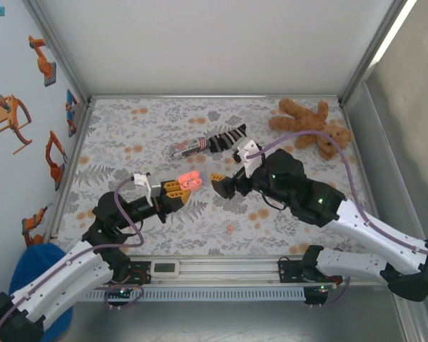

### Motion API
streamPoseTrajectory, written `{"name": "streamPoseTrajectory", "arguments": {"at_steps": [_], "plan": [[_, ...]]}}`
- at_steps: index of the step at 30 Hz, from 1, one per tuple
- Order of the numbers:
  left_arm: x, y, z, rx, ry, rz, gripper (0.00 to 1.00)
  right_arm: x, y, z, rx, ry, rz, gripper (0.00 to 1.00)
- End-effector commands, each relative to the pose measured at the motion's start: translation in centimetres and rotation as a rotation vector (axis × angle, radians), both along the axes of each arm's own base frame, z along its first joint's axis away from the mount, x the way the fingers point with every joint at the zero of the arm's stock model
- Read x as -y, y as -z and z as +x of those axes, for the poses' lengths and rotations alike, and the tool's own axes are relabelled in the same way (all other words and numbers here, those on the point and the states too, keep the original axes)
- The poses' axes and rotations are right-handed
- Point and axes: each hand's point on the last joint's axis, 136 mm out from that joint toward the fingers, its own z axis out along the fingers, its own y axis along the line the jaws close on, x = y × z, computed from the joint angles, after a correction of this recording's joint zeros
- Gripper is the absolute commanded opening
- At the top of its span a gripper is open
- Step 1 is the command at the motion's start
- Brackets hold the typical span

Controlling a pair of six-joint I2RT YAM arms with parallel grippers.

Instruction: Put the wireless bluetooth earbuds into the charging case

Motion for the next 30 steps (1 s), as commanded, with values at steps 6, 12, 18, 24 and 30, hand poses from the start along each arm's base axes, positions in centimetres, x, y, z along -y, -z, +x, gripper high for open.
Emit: {"name": "streamPoseTrajectory", "arguments": {"at_steps": [6, 12, 18, 24, 30], "plan": [[-0.4, -0.8, -0.6, 0.031, 0.001, -0.014, 0.00, 2.2, 2.8, 1.3, -0.109, 0.126, 0.037, 1.00], [-0.7, -1.3, -0.5, 0.023, -0.018, -0.030, 0.00, 4.6, 6.5, 2.7, -0.194, 0.240, 0.023, 1.00], [-1.4, -2.4, -0.3, 0.019, -0.056, -0.033, 0.00, 7.1, 11.5, 4.3, -0.316, 0.357, 0.005, 1.00], [-2.3, -4.1, 0.0, 0.031, -0.112, -0.045, 0.00, 8.1, 16.8, 5.0, -0.473, 0.382, -0.035, 1.00], [-2.6, -5.6, 1.1, 0.052, -0.173, -0.049, 0.00, 8.1, 19.9, 4.4, -0.577, 0.377, -0.109, 1.00]]}}
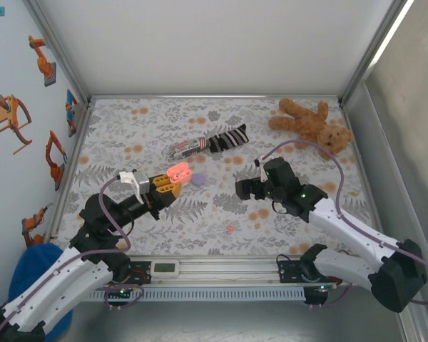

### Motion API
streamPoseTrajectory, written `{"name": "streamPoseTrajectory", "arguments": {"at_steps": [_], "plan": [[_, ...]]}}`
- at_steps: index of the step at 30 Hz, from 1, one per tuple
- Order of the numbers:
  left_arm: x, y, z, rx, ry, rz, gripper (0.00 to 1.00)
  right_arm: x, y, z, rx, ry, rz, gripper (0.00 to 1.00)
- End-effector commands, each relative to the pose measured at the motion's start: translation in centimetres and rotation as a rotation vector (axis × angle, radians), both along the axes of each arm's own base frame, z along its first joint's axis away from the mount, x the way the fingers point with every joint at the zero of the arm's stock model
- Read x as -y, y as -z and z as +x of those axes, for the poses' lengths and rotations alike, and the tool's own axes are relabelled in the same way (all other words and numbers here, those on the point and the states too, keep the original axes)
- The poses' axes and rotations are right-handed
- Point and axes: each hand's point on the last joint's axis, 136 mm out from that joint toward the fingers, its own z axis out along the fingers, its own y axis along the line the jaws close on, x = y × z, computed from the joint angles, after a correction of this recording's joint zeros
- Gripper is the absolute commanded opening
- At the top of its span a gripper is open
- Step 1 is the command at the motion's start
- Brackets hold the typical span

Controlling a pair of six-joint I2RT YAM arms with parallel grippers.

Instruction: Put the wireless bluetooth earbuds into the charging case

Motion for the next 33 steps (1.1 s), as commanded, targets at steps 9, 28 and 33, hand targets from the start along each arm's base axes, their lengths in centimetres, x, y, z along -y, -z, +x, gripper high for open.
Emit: {"name": "streamPoseTrajectory", "arguments": {"at_steps": [9, 28, 33], "plan": [[1.0, -2.4, 2.1, 0.016, -0.046, -0.021, 0.00, 0.4, 4.0, -1.9, -0.160, -0.022, -0.052, 0.98], [2.8, -1.2, 3.5, 0.039, -0.029, 0.111, 0.00, 0.2, 8.6, -6.2, -0.294, 0.118, -0.117, 0.82], [3.7, -0.9, 3.3, 0.059, 0.012, 0.183, 0.00, -3.4, 8.7, -6.3, -0.282, 0.126, -0.149, 0.82]]}}
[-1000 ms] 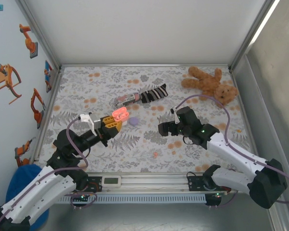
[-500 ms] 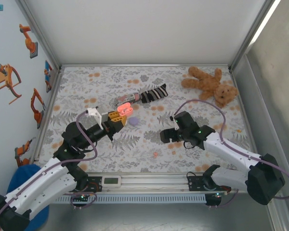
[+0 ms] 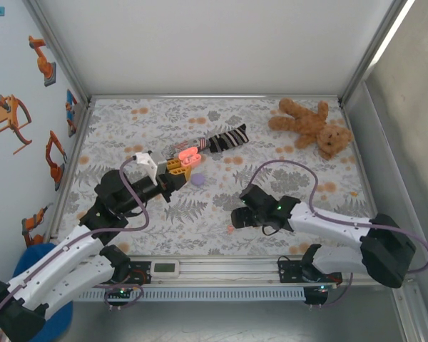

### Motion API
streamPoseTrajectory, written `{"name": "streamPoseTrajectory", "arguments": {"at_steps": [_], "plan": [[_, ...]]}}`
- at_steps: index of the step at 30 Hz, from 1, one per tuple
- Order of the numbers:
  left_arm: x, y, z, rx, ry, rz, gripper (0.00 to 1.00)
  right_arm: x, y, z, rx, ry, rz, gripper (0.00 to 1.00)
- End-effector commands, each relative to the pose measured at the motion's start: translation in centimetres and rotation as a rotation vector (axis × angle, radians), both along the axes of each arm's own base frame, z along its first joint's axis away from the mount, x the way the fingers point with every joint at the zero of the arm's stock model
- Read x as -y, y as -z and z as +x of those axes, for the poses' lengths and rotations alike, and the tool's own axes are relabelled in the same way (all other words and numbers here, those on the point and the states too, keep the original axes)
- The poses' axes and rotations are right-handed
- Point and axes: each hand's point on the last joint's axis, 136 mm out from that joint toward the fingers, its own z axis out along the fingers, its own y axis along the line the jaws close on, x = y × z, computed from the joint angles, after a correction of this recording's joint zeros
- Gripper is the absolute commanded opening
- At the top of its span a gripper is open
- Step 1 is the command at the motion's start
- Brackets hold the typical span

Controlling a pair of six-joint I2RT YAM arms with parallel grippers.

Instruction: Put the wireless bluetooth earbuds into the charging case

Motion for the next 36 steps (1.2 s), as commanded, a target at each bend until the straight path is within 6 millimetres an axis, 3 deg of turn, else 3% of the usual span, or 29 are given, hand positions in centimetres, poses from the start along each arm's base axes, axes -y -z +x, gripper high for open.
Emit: {"name": "streamPoseTrajectory", "arguments": {"at_steps": [1, 6, 10, 15, 28, 36], "plan": [[0.7, -0.7, -0.6, 0.052, 0.050, 0.046, 0.00, -2.7, -1.7, 1.6, 0.067, 0.078, -0.007, 0.82], [1.4, -1.2, -0.5, 0.055, 0.081, 0.035, 0.00, -6.0, -1.5, 1.1, 0.066, 0.023, -0.108, 0.83], [1.8, -1.3, -0.3, 0.059, 0.089, 0.050, 0.00, -7.2, -0.4, 0.8, 0.033, 0.034, -0.103, 0.83], [1.9, -1.2, -0.1, 0.044, 0.087, 0.063, 0.00, -6.5, 0.8, 0.0, -0.011, 0.031, -0.150, 0.83], [1.7, 0.0, 0.1, 0.004, 0.072, 0.059, 0.00, -2.1, 2.8, -2.9, -0.094, 0.001, -0.233, 0.75], [2.0, -0.1, 0.1, -0.006, 0.087, 0.065, 0.00, -2.6, 3.8, -3.2, -0.126, -0.020, -0.250, 0.70]]}}
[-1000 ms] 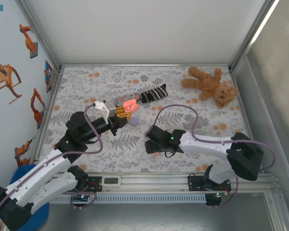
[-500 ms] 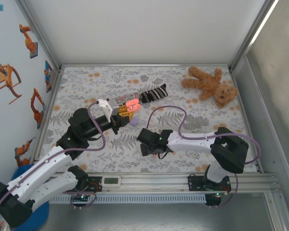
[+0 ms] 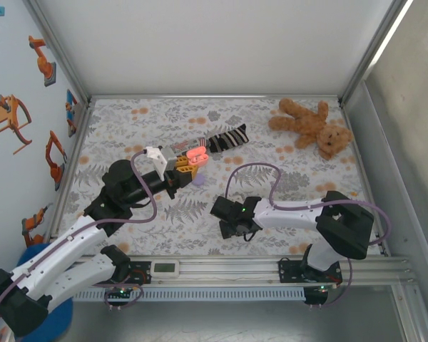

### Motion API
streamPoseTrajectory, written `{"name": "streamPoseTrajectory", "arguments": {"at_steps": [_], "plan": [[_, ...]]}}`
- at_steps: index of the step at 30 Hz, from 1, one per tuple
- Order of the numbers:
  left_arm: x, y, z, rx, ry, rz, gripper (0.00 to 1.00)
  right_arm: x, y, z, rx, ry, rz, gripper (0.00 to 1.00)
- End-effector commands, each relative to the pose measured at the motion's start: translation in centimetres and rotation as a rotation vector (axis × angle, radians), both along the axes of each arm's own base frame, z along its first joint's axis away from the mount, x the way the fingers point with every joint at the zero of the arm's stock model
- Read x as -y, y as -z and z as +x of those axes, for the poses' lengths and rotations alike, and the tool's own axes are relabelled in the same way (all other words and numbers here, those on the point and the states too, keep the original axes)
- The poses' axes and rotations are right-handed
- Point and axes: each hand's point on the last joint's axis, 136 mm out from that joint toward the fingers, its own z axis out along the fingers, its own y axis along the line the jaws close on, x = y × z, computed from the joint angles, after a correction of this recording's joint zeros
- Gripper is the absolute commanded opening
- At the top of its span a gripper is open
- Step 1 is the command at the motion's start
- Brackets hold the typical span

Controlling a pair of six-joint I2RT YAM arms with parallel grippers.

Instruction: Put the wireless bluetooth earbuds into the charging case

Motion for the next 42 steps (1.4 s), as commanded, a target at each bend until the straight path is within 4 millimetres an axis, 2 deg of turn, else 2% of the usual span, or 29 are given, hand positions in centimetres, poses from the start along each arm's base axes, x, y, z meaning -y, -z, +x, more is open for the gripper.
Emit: {"name": "streamPoseTrajectory", "arguments": {"at_steps": [1, 12, 19, 22, 29, 32, 35, 42], "plan": [[0.3, -0.8, -0.5, 0.002, 0.029, -0.013, 0.00, 0.4, 0.5, -0.2, -0.010, 0.004, -0.034, 0.70], [0.2, -0.5, -0.4, -0.005, 0.019, -0.009, 0.00, 1.8, -0.3, -0.7, -0.011, 0.002, -0.064, 0.64], [0.4, -0.2, -0.2, -0.008, 0.019, -0.003, 0.00, 2.0, -0.8, -0.9, -0.016, -0.009, -0.067, 0.63], [0.4, -0.3, -0.1, -0.007, 0.019, -0.003, 0.00, 1.3, -1.4, -0.7, -0.005, -0.028, -0.042, 0.63], [0.3, -0.3, -0.1, -0.007, 0.014, 0.006, 0.00, -2.0, -4.0, 0.1, 0.014, -0.079, 0.125, 0.64], [0.3, -0.2, -0.1, -0.009, 0.010, 0.005, 0.00, -2.1, -3.8, 0.5, -0.006, -0.074, 0.143, 0.64], [0.3, -0.3, 0.0, -0.008, 0.009, 0.002, 0.00, -2.0, -3.4, 0.8, -0.020, -0.070, 0.140, 0.57], [0.4, -0.2, 0.1, -0.012, 0.009, 0.005, 0.00, -2.0, -2.4, 1.1, -0.040, -0.075, 0.117, 0.50]]}}
